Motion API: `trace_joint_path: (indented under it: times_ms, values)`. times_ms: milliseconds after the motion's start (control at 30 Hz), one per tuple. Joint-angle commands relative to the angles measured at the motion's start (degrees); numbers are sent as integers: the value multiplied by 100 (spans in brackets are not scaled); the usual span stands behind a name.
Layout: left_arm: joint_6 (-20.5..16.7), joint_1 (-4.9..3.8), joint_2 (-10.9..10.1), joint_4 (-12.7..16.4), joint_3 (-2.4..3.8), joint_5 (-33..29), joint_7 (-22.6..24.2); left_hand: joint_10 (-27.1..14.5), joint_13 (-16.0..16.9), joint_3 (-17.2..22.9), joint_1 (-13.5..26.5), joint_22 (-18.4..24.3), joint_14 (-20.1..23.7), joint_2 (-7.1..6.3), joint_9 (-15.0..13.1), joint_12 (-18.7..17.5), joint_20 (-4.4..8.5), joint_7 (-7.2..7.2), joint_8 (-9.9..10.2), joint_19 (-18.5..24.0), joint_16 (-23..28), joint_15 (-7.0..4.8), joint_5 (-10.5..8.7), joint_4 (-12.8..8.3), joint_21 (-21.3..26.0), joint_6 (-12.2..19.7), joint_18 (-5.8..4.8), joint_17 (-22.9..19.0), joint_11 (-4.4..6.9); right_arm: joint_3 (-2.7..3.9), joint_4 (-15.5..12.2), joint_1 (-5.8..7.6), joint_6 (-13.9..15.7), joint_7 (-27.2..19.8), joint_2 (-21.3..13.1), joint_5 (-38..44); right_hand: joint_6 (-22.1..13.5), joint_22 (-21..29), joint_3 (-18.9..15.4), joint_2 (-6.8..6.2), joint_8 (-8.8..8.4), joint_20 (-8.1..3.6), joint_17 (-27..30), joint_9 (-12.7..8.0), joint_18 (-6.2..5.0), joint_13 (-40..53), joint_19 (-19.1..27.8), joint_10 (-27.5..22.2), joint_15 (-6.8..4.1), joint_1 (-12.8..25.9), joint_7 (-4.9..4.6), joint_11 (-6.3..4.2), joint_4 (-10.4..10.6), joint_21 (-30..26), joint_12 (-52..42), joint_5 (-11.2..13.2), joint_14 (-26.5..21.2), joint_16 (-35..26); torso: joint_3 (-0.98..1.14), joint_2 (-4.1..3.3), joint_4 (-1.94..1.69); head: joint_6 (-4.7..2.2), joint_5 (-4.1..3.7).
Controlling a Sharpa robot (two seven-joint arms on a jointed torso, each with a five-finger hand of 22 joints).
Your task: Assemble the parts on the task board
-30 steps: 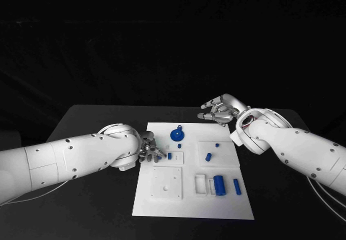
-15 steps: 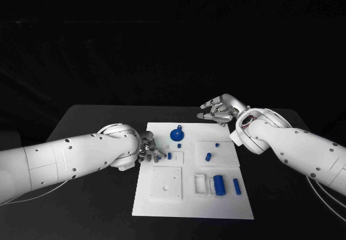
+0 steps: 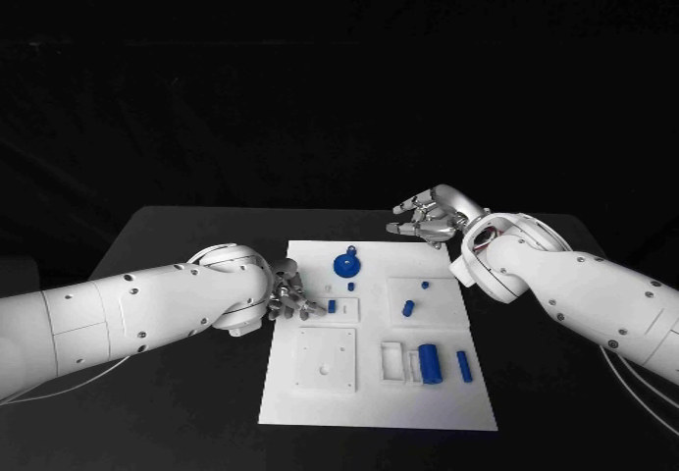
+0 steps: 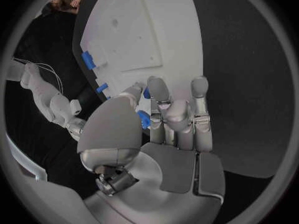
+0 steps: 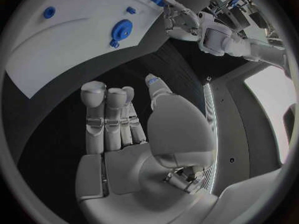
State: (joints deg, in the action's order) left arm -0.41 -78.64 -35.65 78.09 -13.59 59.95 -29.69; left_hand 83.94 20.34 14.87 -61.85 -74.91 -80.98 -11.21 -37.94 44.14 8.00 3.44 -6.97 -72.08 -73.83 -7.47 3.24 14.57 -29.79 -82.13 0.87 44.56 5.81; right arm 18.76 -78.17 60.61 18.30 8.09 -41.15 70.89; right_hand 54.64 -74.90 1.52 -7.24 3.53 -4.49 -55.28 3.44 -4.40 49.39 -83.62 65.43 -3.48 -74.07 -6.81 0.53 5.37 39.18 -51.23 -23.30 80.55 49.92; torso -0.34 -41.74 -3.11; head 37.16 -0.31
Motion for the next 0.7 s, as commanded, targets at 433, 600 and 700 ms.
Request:
trace_joint_path:
  times_ms: [433,600,700]
  values:
    - [7,2,-101,89,50,-166,71,276,-57,-994,-94,-106,19,95,-34,2,9,-14,48,-41,67,-37,-17,176,33,-8,17,-51,8,3,16,-26,-29,-54,-3,8,-75,-482,15,11,-12,-2,11,-1,-61,-11,-31,-37,0,26,9,-4,27,-42,14,-35,-26,-44,-4,3,-5,-13,-21]
    - [30,2,-177,146,81,-318,114,276,-78,-1035,-133,-104,45,38,-26,-29,14,-23,66,-29,106,-39,-25,182,47,14,14,-107,4,3,16,-34,-32,-56,-6,8,-75,-482,15,11,-12,-2,11,-1,-61,-11,-31,-37,0,26,9,-4,27,-42,14,-35,-26,-44,-5,2,-3,-24,-23]
    - [-15,2,-270,204,182,-601,232,280,-181,-1030,-177,-77,170,69,57,-233,18,-74,166,34,340,-21,-28,165,131,107,-8,-435,-35,3,15,-39,-29,-60,-14,7,-75,-482,15,11,-12,-2,11,-1,-61,-11,-31,-37,0,26,9,-4,27,-42,14,-35,-26,-44,-1,1,0,-38,-38]
